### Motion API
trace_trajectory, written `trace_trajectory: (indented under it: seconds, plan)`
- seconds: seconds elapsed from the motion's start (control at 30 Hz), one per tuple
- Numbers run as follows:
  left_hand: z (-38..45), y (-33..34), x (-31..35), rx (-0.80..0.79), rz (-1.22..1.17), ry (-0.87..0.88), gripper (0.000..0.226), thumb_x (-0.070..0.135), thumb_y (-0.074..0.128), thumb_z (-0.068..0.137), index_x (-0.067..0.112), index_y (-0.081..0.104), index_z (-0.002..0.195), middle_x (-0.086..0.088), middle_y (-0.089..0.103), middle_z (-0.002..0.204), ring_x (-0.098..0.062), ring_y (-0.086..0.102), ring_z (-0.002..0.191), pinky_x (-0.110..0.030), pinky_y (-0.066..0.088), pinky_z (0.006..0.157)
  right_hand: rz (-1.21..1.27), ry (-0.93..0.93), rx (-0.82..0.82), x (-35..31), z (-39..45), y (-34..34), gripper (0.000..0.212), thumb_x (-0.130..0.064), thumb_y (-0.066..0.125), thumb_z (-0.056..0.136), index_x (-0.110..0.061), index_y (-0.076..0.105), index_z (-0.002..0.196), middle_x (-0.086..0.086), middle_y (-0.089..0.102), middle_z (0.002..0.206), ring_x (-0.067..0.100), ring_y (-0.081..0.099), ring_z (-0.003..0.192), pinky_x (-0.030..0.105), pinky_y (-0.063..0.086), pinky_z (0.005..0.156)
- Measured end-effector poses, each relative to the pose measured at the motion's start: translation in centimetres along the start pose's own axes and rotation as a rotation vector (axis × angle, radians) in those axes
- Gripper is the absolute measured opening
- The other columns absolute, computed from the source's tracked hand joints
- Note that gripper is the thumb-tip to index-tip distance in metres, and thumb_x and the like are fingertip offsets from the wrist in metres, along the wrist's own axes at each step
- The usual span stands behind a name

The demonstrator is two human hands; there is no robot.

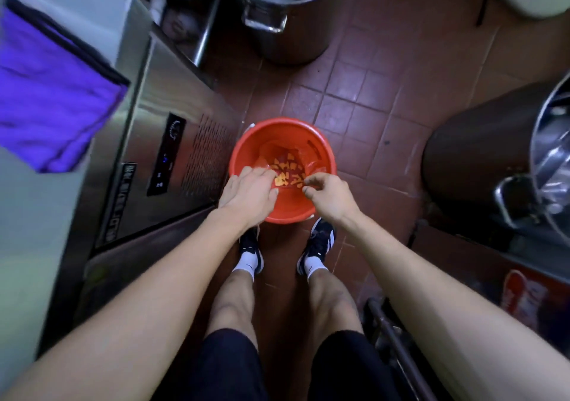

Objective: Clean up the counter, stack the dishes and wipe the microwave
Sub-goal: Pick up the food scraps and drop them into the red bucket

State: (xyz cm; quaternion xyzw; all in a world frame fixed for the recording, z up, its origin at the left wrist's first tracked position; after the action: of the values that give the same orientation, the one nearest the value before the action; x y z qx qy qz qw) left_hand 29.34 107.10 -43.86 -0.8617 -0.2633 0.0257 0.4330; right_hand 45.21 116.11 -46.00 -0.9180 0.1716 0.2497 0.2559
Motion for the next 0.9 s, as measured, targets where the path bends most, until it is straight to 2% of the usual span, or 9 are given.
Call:
trace_trajectory:
  seconds: [0.27, 0.43, 0.53, 0.6, 0.73, 0.9]
  plan:
    - [-10.0, -8.1, 2.8, 0.062, -0.073, -0.117, 0.045, 0.039, 0.049, 0.099, 0.023, 0.051, 0.140, -0.004, 0.056, 0.138, -0.029, 0.048, 0.128, -0.046, 0.040, 0.105, -0.107, -0.079, -0.056, -2.9, -10.6, -5.3, 0.025, -0.026, 0.064, 0.093, -0.021, 0.071, 0.117, 0.001, 0.069, 0.124, 0.018, 0.062, 0.115, 0.031, 0.048, 0.101]
    - [-15.6, -9.9, 2.8, 0.119, -0.156, -0.162, 0.046, 0.042, 0.049, 0.098, 0.026, 0.049, 0.142, -0.001, 0.057, 0.137, -0.026, 0.050, 0.126, -0.045, 0.042, 0.102, -0.156, -0.165, -0.081, -6.6, -14.6, -5.9, 0.033, -0.027, 0.064, 0.095, -0.018, 0.065, 0.127, 0.002, 0.065, 0.130, 0.017, 0.061, 0.116, 0.024, 0.044, 0.094]
    - [-18.3, -10.6, 1.8, 0.150, -0.184, -0.205, 0.047, 0.045, 0.048, 0.098, 0.026, 0.049, 0.141, 0.000, 0.057, 0.137, -0.025, 0.050, 0.126, -0.045, 0.042, 0.102, -0.257, -0.297, -0.085, -10.1, -16.7, -5.5, 0.041, -0.025, 0.061, 0.097, -0.017, 0.057, 0.137, 0.004, 0.062, 0.135, 0.020, 0.063, 0.118, 0.031, 0.051, 0.099]
    - [-20.2, -11.2, 0.7, 0.180, -0.196, -0.227, 0.048, 0.046, 0.048, 0.098, 0.026, 0.049, 0.142, 0.001, 0.056, 0.138, -0.024, 0.049, 0.127, -0.045, 0.041, 0.103, -0.410, -0.447, -0.054, -12.7, -18.2, -5.0, 0.043, -0.023, 0.058, 0.097, -0.019, 0.055, 0.139, 0.006, 0.065, 0.132, 0.022, 0.066, 0.112, 0.035, 0.055, 0.093]
    - [-24.7, -12.2, -2.7, 0.273, -0.231, -0.279, 0.046, 0.046, 0.047, 0.099, 0.026, 0.052, 0.139, 0.001, 0.056, 0.137, -0.024, 0.049, 0.128, -0.044, 0.041, 0.105, -0.735, -0.707, 0.008, -17.8, -21.2, -3.2, 0.039, -0.022, 0.060, 0.093, -0.021, 0.061, 0.131, 0.005, 0.068, 0.126, 0.026, 0.067, 0.109, 0.035, 0.052, 0.085]
    - [-31.9, -11.6, -8.0, 0.432, -0.358, -0.369, 0.040, 0.044, 0.049, 0.098, 0.027, 0.056, 0.134, 0.001, 0.057, 0.136, -0.025, 0.052, 0.125, -0.039, 0.041, 0.102, -0.798, -0.878, 0.022, -22.6, -25.6, 1.4, 0.032, -0.021, 0.062, 0.086, -0.022, 0.069, 0.117, 0.000, 0.070, 0.119, 0.027, 0.065, 0.108, 0.040, 0.053, 0.088]
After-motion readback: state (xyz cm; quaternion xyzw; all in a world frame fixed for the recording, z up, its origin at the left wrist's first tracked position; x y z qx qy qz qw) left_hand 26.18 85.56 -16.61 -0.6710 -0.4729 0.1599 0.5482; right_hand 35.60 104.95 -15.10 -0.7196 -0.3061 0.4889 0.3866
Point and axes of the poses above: each hand's wrist, its own z-axis towards the middle knuckle, its own y-axis out of the palm, x = y × z, the point moved 2 cm from there along z, towards the middle knuckle
